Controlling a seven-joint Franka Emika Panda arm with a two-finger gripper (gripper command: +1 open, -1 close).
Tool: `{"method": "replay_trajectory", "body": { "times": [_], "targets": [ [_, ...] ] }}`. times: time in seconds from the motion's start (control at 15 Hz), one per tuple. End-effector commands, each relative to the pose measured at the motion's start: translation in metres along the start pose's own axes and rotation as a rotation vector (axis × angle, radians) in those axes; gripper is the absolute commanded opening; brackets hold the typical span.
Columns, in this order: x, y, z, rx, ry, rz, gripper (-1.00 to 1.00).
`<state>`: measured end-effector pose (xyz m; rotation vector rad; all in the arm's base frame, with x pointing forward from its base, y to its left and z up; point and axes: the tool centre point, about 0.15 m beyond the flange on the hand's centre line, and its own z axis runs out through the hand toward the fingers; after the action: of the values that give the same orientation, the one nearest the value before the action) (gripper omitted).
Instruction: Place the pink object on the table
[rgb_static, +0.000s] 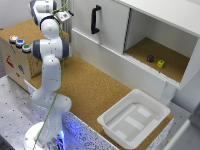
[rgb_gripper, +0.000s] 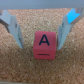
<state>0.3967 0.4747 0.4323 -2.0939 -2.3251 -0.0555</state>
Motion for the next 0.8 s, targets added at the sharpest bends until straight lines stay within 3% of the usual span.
{"method": "replay_trajectory", "body": {
  "times": [0.0, 0.4, 0.67, 0.73],
  "targets": [
    [-0.006, 0.002, -0.014, 0.063, -0.02, 0.07, -1.0],
    [-0.063, -0.023, -0.047, 0.0, 0.079, 0.296, -1.0],
    [-0.149, -0.046, -0.039, -0.012, 0.103, 0.56, -1.0],
    [-0.174, -0.054, -0.034, -0.035, 0.084, 0.634, -1.0]
  ]
}}
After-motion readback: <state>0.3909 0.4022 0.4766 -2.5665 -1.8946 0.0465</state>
